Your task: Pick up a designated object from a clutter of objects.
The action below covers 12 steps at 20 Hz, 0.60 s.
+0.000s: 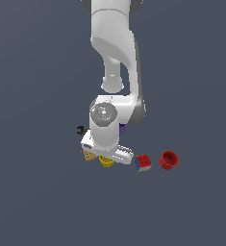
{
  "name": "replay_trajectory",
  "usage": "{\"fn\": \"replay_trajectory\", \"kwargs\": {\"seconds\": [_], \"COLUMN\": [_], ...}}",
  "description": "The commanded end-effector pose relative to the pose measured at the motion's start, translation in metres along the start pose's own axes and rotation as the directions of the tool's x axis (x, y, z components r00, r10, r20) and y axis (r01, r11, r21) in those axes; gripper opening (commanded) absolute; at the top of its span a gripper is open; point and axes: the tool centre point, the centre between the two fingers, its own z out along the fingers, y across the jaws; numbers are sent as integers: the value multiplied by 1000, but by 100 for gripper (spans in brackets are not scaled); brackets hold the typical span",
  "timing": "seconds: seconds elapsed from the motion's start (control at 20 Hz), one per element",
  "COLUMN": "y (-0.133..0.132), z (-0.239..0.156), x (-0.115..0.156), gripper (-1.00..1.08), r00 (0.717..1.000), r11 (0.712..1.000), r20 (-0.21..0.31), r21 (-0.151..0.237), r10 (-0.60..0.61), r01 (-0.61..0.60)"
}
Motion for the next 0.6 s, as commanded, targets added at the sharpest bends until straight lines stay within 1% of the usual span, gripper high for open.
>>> {"fn": "replay_trajectory", "kwargs": {"seconds": [0.0,0.55], "y": [-6,-39], "z": [-16,-101], "x": [-10,-72], "gripper": [-100,-100], "r00": [1000,1000], "r11": [1000,1000], "r20": [-2,-3], "r21": [1,0], "r10": [-1,-1], "r01": [1,1]}}
